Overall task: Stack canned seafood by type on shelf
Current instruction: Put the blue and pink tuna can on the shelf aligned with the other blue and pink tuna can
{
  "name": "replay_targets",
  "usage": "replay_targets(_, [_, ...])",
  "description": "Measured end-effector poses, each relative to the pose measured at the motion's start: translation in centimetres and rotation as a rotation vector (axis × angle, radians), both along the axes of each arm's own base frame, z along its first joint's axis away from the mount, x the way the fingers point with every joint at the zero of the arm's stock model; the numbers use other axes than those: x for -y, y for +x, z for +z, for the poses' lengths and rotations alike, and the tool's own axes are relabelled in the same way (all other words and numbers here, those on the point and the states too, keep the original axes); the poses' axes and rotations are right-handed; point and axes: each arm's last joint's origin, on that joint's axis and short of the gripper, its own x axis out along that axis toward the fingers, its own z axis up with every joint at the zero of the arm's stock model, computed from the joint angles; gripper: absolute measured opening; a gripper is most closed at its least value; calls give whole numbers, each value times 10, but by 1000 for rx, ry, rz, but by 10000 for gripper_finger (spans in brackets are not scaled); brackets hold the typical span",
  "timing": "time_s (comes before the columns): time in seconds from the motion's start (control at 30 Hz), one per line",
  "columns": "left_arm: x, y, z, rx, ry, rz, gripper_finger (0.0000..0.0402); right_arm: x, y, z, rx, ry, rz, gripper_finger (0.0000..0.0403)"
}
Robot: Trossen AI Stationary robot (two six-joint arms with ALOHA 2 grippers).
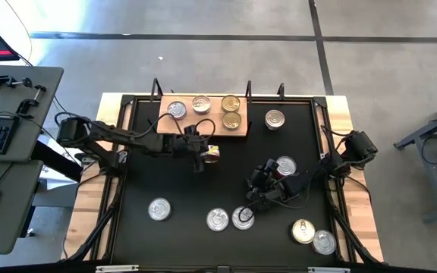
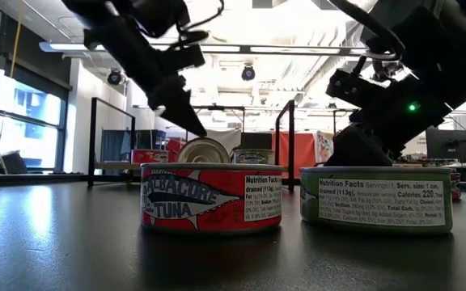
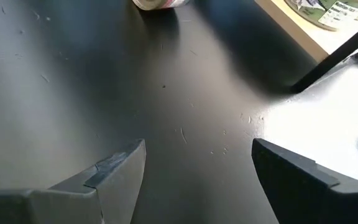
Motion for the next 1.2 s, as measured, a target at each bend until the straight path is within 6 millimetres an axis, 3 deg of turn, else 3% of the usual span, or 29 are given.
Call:
replay_targets(0.33, [-18, 8, -24, -32, -149, -37, 277, -1, 1, 1, 1, 2, 13, 286])
replay_targets(0.43, [-19, 8, -23, -19, -169, -15, 255, -1, 1, 0, 1, 4, 14, 286])
replay_targets(0.63, [-20, 7, -19, 19, -228, 28, 168, -1, 2, 0, 3, 4, 17, 286])
replay_targets(0.8, [-29, 6, -17, 56, -338, 80, 167, -1, 2, 0, 1, 3, 19, 286])
replay_targets(1.07, [-77, -14, 14, 245, -389, 281, 167, -1, 2, 0, 1, 3, 19, 286])
replay_targets(1.2, [-109, -26, 16, 299, -452, 376, 167, -1, 2, 0, 1, 3, 19, 286])
